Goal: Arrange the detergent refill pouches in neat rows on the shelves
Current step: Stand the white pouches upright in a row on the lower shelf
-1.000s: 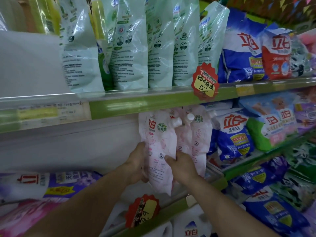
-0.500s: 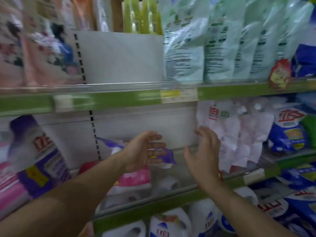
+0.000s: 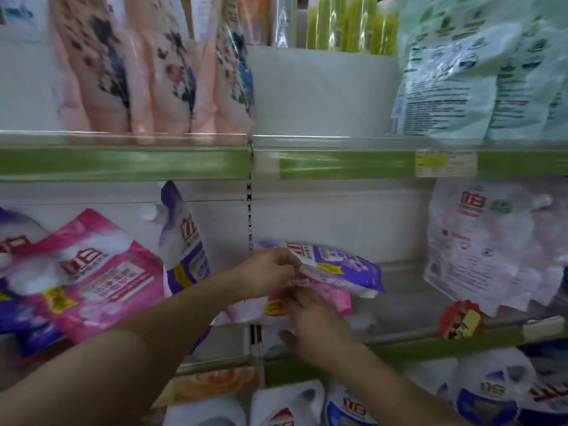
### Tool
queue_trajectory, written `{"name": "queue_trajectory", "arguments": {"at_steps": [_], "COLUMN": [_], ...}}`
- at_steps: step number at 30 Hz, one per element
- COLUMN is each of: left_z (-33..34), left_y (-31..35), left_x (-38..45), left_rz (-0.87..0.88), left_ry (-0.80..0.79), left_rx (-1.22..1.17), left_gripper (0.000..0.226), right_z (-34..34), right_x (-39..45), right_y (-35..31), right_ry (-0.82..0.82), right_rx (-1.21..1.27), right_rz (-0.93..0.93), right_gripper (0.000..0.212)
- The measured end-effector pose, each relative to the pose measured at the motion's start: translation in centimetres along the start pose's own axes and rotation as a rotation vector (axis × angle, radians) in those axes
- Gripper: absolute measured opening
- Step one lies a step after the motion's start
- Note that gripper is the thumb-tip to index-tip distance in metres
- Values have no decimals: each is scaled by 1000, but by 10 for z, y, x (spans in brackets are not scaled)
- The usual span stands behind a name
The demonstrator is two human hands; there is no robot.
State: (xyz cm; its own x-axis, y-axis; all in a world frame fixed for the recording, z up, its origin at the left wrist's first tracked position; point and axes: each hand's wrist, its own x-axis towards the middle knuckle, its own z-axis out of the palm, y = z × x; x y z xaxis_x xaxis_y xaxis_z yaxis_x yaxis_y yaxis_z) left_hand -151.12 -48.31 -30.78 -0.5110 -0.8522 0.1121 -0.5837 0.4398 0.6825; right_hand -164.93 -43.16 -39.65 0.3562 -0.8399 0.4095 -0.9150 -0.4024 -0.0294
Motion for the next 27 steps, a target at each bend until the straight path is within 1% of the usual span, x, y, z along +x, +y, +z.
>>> {"name": "queue_trajectory", "arguments": {"at_steps": [1,3,7,9,11,13,15,17,19,22,23,25,27], "left_z": [0,2,0,-2,-3,-6,-10,-14,-17,-18,-19,-25,-32], "left_y": [-2,-2,0,0,2,4,5,5,5,7,7,11,13], "left_x": [3,5,2,0,-1,2,6,12,12,8,6,3,3], "left_rz": [-16,-48,-56,-59,-88,-113,-132,-153,-173,-144,-121,-97,-70], "left_ry": [11,-11,-50,-53,-100,-170,-246,-327,-371,-344,-332,-338,-327], "left_rx": [-29,-80,-247,-288,-368,-451,-470,-499,-536,-620,-683,-877,-1053], "left_gripper": [22,20,18,21,26,32,40,52,57,57,56,51,47], "right_z": [5,13,20,16,5,-13,-28,-43,-59,-83,-89,-94,-99], "right_x": [7,21,35,33,27,15,-1,-17,-29,-43,-46,-55,-65], "right_y": [-4,-12,-17,-13,-8,-1,9,16,20,26,27,30,33], "right_ry": [-20,-55,-145,-148,-91,64,251,355,416,512,520,518,526], "right_rx": [-67,-189,-299,-300,-205,-94,28,173,312,484,510,580,775], "right_rz": [15,22,23,1,-24,-62,-90,-107,-74,35,55,79,173], "right_gripper": [61,61,49,41,35,28,17,10,9,31,30,20,17]}}
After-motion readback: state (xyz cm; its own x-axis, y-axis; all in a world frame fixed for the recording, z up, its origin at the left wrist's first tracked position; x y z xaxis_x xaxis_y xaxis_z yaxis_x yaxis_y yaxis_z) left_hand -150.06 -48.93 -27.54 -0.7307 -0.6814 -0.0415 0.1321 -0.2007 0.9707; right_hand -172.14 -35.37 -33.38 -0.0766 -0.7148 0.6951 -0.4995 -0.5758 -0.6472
